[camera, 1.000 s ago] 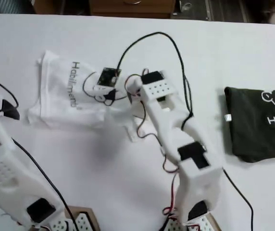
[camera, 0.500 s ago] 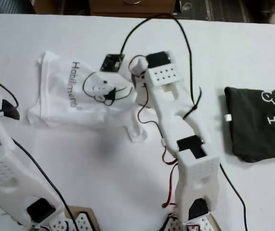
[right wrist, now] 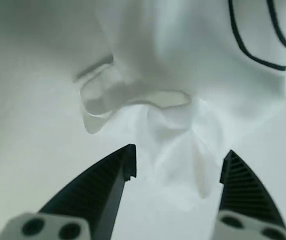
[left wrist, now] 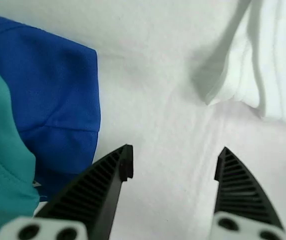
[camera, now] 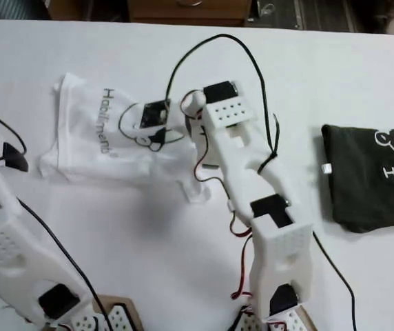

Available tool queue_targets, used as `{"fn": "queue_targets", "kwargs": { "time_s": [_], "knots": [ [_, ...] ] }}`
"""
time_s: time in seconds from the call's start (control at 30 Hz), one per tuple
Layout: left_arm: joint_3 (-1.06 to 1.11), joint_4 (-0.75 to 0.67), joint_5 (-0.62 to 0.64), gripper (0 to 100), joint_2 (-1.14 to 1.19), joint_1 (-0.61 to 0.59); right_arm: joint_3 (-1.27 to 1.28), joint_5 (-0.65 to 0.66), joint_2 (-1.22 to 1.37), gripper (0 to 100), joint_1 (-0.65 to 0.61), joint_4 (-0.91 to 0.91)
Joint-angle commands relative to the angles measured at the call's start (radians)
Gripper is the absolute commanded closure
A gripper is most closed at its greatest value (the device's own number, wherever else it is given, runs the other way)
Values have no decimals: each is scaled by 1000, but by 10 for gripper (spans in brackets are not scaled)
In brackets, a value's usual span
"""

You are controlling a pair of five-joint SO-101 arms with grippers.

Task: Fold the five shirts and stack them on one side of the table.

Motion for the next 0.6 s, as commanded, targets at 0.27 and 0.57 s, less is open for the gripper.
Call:
{"fn": "queue_targets", "kwargs": {
  "time_s": [0.27,0.57],
  "knots": [
    [-31,6,-8,714,-5,5,-31,9,76,719,-65,-13],
    [-31,6,-6,714,-5,5,-123,11,99,719,-73,-13]
  ]
}}
